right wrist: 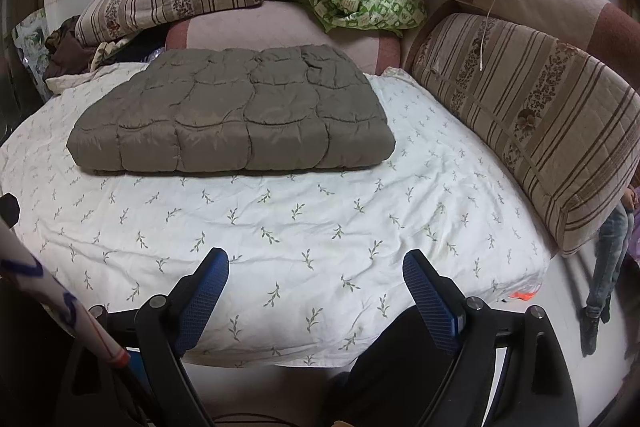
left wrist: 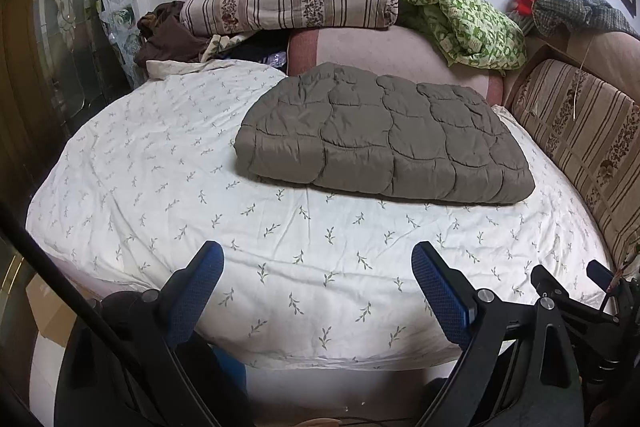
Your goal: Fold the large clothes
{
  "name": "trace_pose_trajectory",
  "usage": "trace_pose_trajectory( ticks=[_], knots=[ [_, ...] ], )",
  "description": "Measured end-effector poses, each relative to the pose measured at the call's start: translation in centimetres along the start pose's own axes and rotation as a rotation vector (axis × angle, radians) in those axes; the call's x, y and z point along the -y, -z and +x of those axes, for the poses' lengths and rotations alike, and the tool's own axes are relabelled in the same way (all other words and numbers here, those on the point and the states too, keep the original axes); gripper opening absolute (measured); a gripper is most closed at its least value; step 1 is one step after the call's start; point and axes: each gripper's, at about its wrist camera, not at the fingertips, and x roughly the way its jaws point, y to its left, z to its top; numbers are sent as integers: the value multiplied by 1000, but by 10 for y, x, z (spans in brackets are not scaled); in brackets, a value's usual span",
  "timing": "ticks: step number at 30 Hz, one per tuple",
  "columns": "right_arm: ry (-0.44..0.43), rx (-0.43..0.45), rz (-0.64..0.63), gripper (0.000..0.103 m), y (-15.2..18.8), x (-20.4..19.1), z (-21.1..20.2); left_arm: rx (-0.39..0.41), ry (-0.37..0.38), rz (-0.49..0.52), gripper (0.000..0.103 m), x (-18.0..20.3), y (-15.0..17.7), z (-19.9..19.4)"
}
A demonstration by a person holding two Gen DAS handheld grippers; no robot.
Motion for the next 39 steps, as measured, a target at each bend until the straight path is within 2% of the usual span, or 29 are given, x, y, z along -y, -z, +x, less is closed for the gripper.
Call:
trace_pose_trajectory(
  ticks=[16,23,39],
  knots=[
    [-7,-49,-33,92,5,-11,21,-40,-20,0,94,-3,3,19],
    [14,-68,-38,92,7,-11,28,-69,-12,13,94,-1,5,31],
    [6,-114,-44,92,13,-14,39,-97,-10,9,94,-3,9,39]
  ],
)
